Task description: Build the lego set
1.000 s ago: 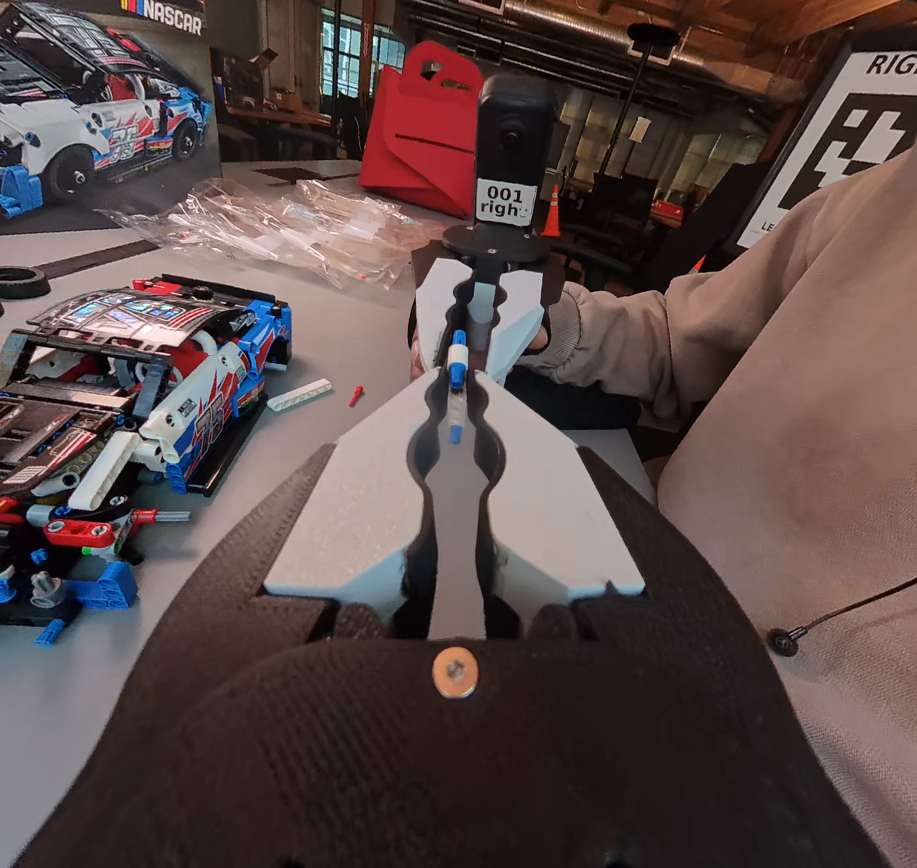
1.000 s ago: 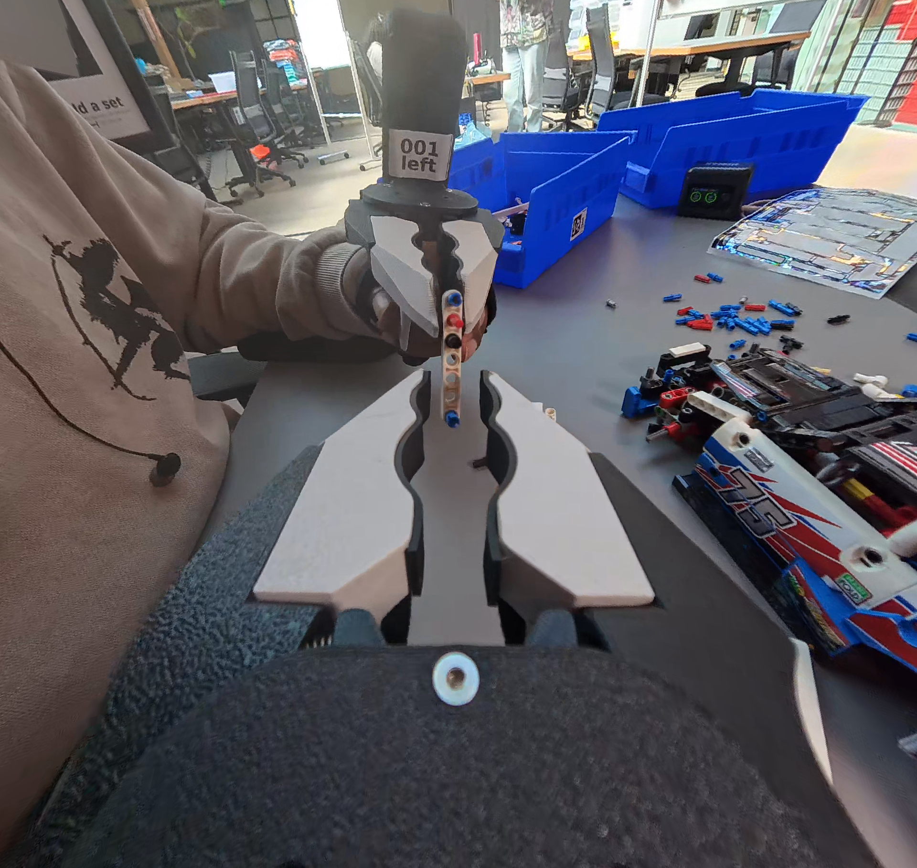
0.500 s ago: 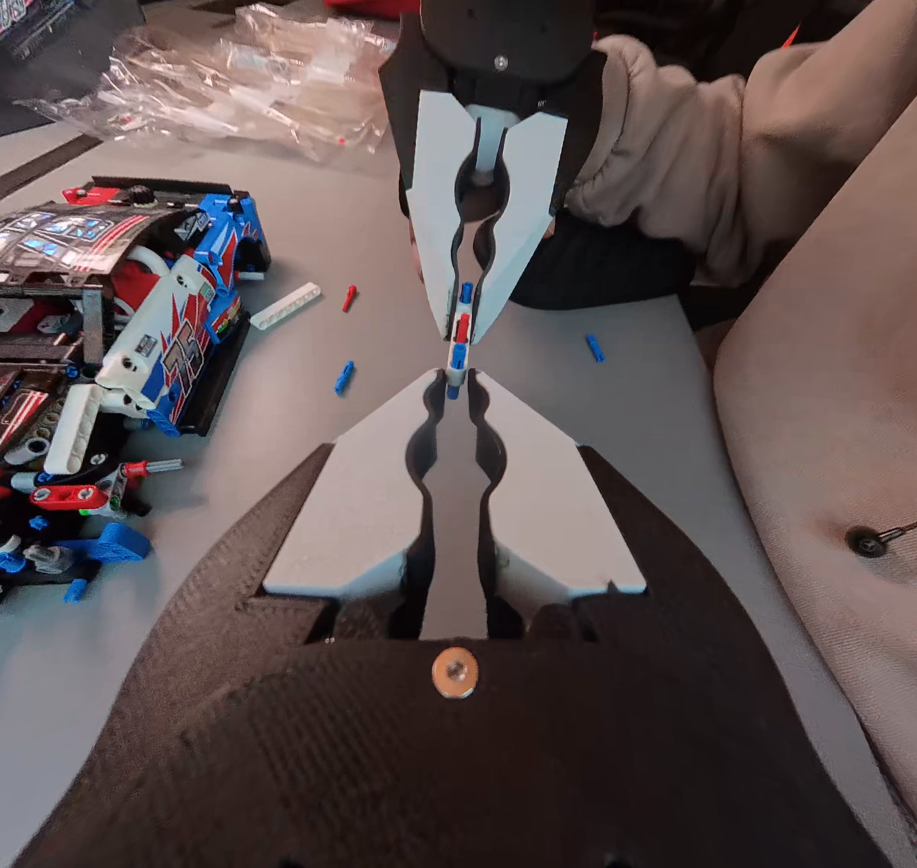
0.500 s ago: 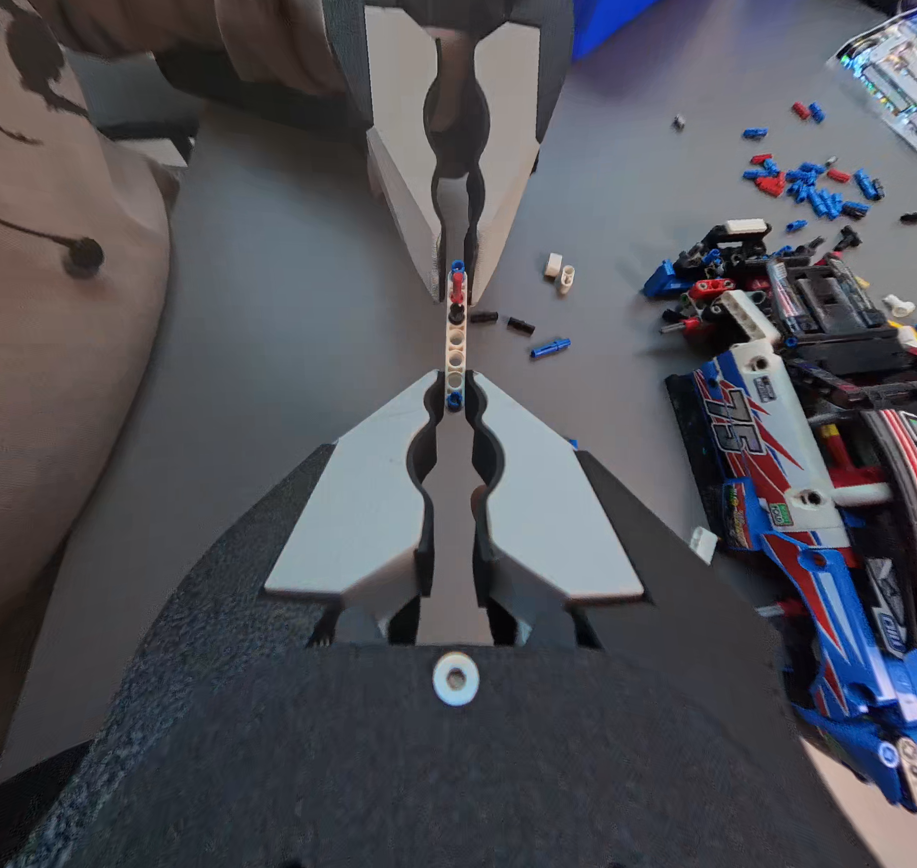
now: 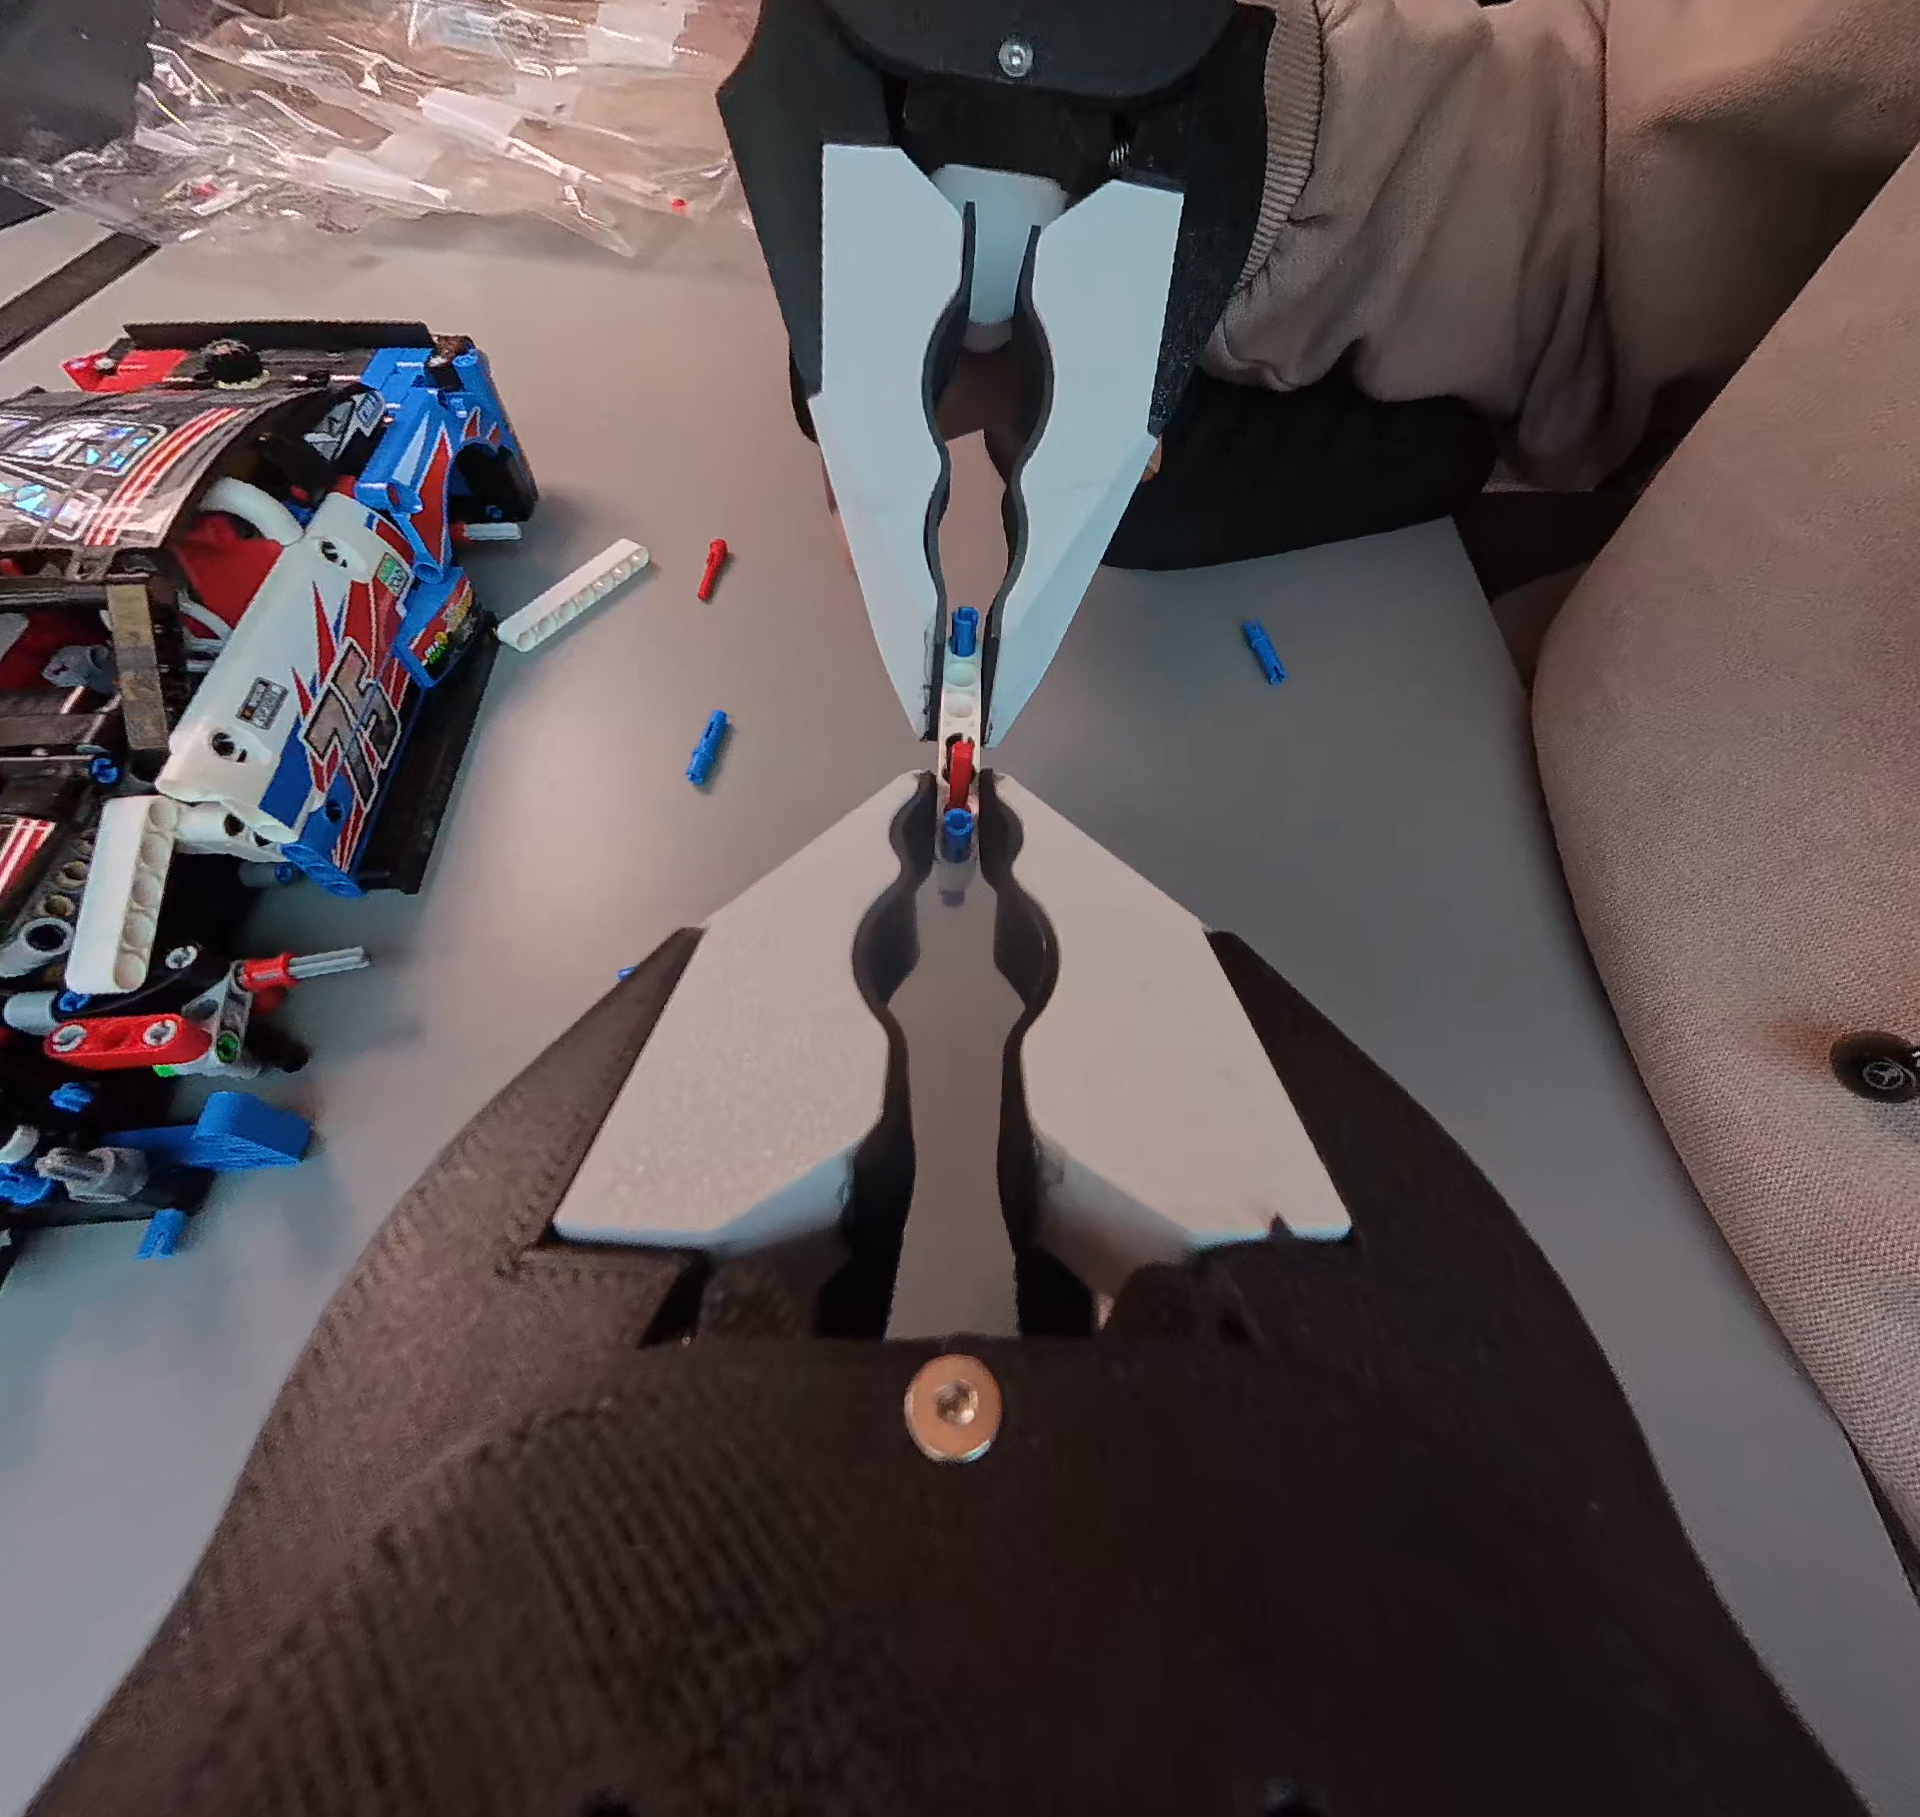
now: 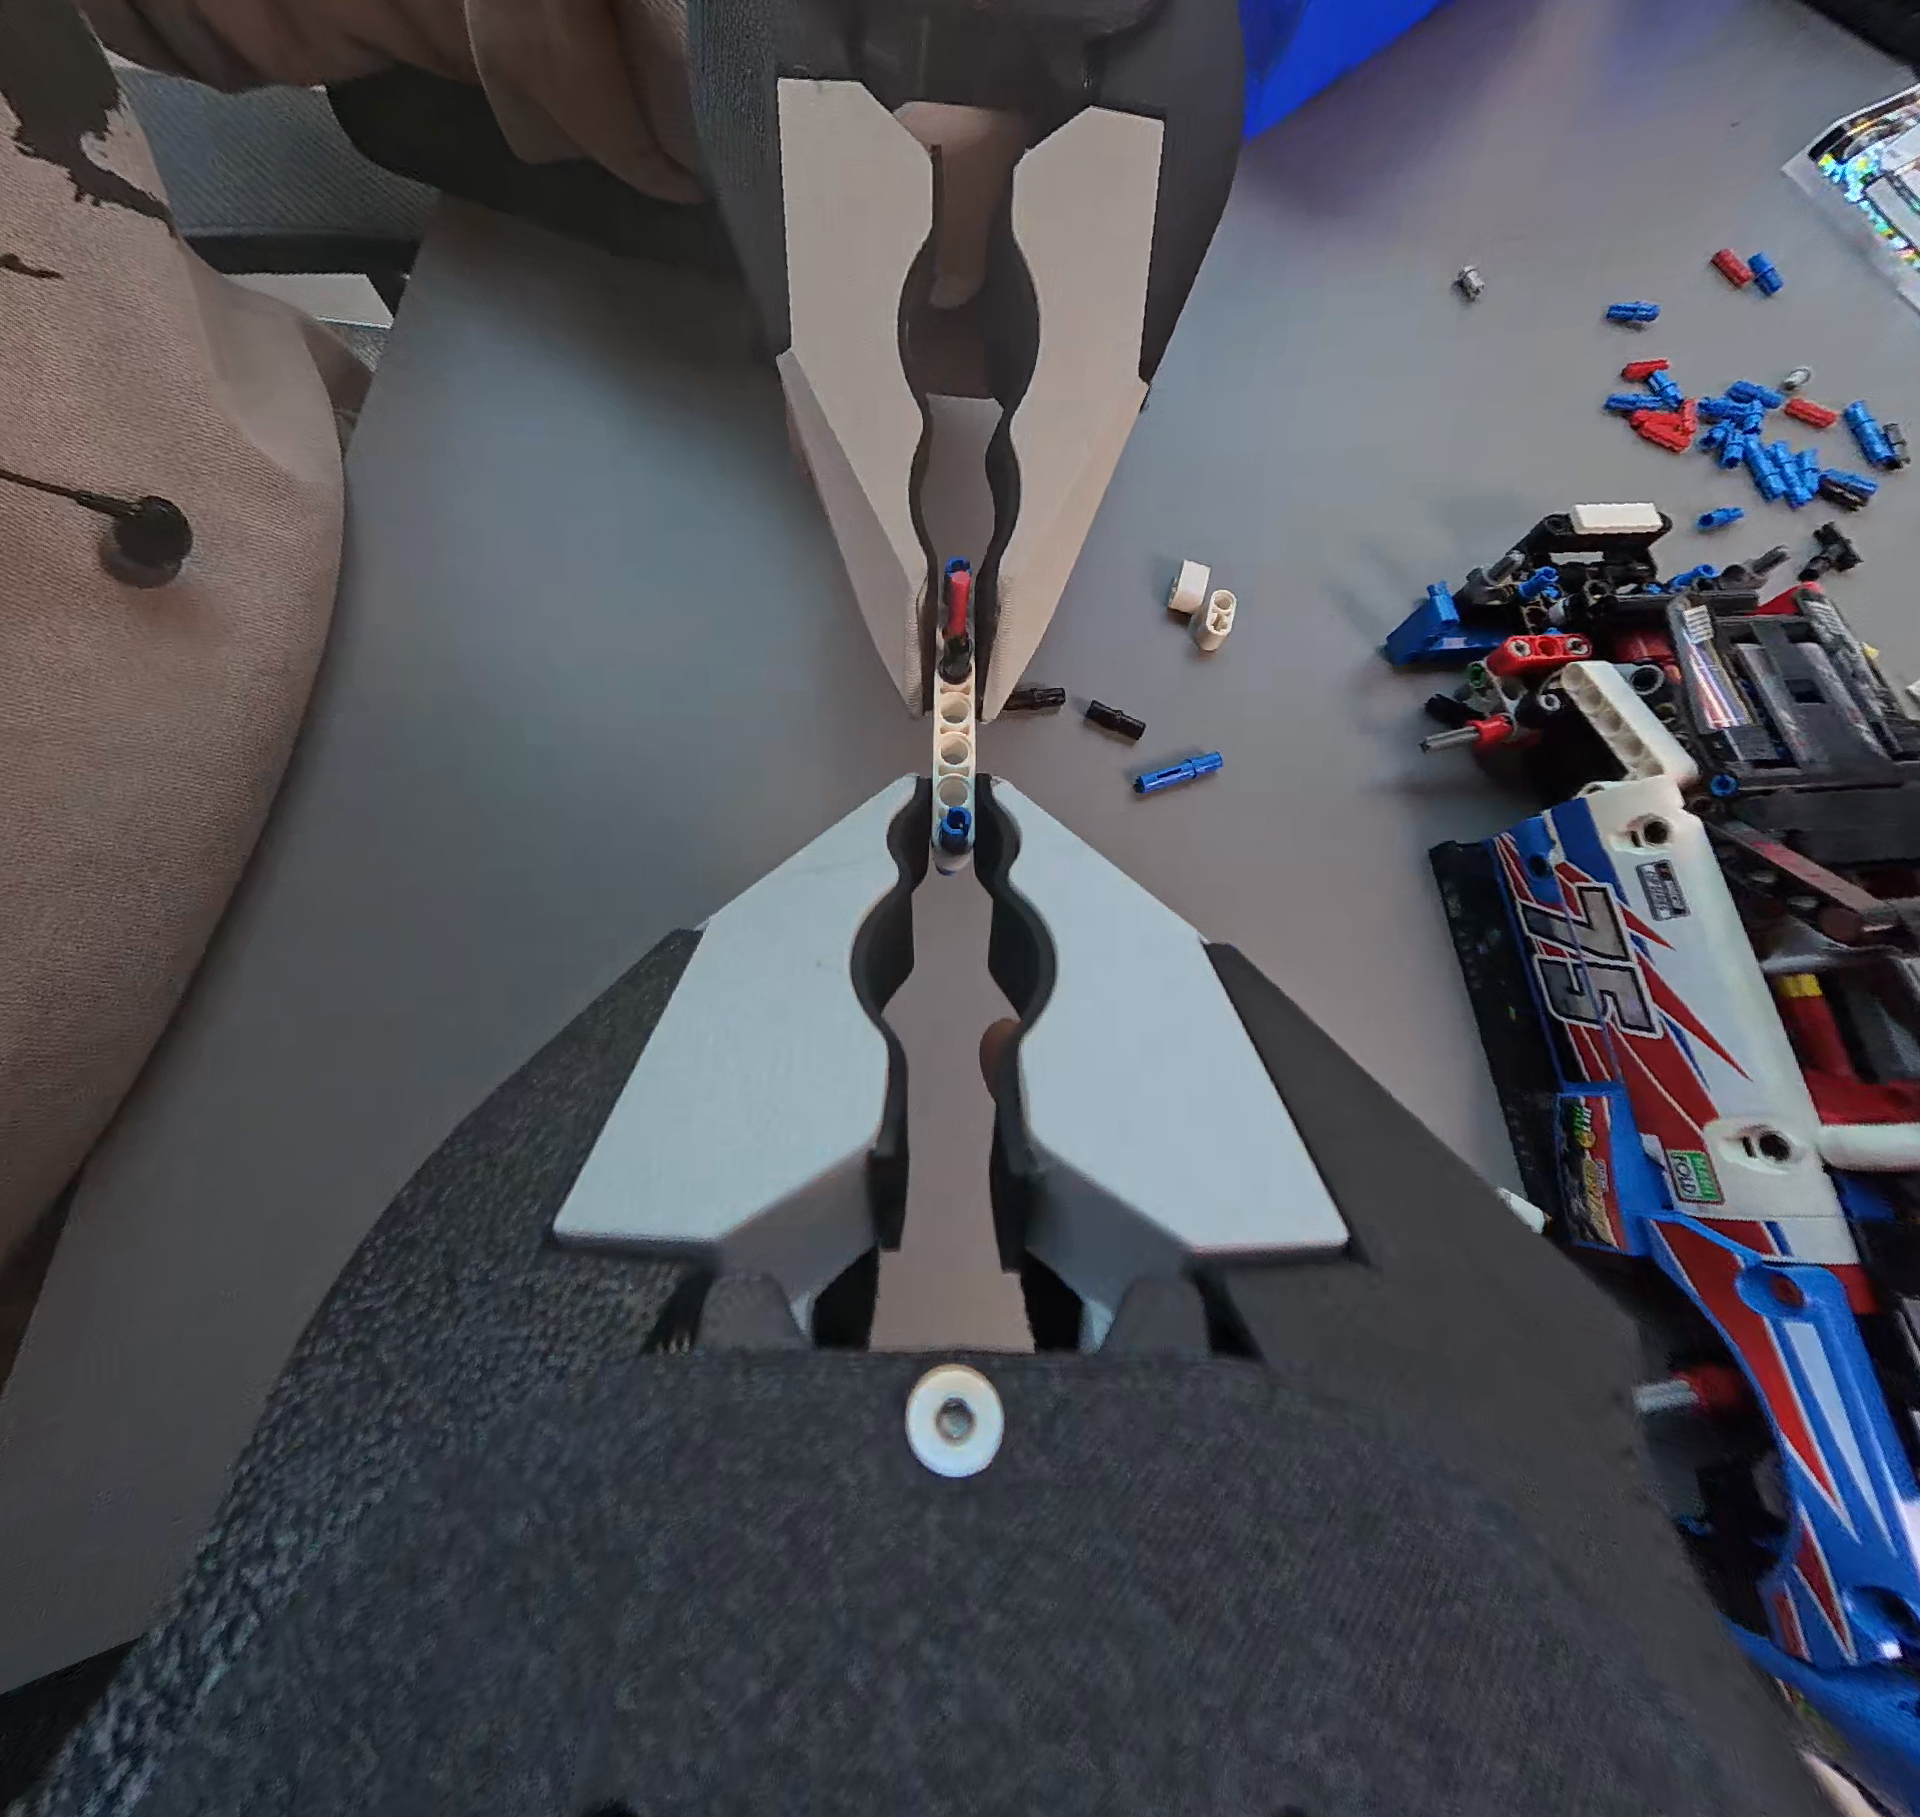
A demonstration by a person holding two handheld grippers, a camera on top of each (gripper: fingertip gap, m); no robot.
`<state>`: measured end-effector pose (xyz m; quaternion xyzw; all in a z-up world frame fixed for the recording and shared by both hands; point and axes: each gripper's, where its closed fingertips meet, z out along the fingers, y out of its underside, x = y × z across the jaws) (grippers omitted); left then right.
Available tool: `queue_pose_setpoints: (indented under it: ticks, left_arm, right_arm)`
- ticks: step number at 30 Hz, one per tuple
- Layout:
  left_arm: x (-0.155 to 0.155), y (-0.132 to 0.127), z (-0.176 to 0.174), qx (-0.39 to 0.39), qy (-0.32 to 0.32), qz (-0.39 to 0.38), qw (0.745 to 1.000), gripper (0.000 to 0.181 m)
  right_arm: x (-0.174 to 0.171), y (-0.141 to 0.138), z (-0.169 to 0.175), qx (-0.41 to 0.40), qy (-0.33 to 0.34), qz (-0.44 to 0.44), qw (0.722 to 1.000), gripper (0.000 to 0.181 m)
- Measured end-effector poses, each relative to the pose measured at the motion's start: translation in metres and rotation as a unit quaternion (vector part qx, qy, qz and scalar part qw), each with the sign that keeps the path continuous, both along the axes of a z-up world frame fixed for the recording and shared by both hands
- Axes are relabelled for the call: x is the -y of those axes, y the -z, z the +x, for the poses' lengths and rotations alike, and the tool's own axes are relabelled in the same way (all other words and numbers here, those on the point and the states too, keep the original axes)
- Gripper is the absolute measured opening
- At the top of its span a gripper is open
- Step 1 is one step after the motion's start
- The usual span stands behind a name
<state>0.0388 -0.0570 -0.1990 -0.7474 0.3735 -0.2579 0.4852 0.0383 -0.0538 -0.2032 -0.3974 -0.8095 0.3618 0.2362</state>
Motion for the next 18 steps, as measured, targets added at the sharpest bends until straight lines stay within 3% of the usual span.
queue_pose_setpoints:
  ticks: [9,18]
  left_arm:
    - [0.005,0.038,-0.001,-0.083,0.000,-0.062,0.995,0.006]
    - [0.004,0.048,-0.004,-0.114,-0.007,-0.069,0.991,0.006]
  right_arm:
    - [-0.001,0.034,0.008,0.068,-0.005,0.004,0.998,0.005]
    - [-0.003,0.047,0.008,0.087,-0.003,0.034,0.996,0.006]
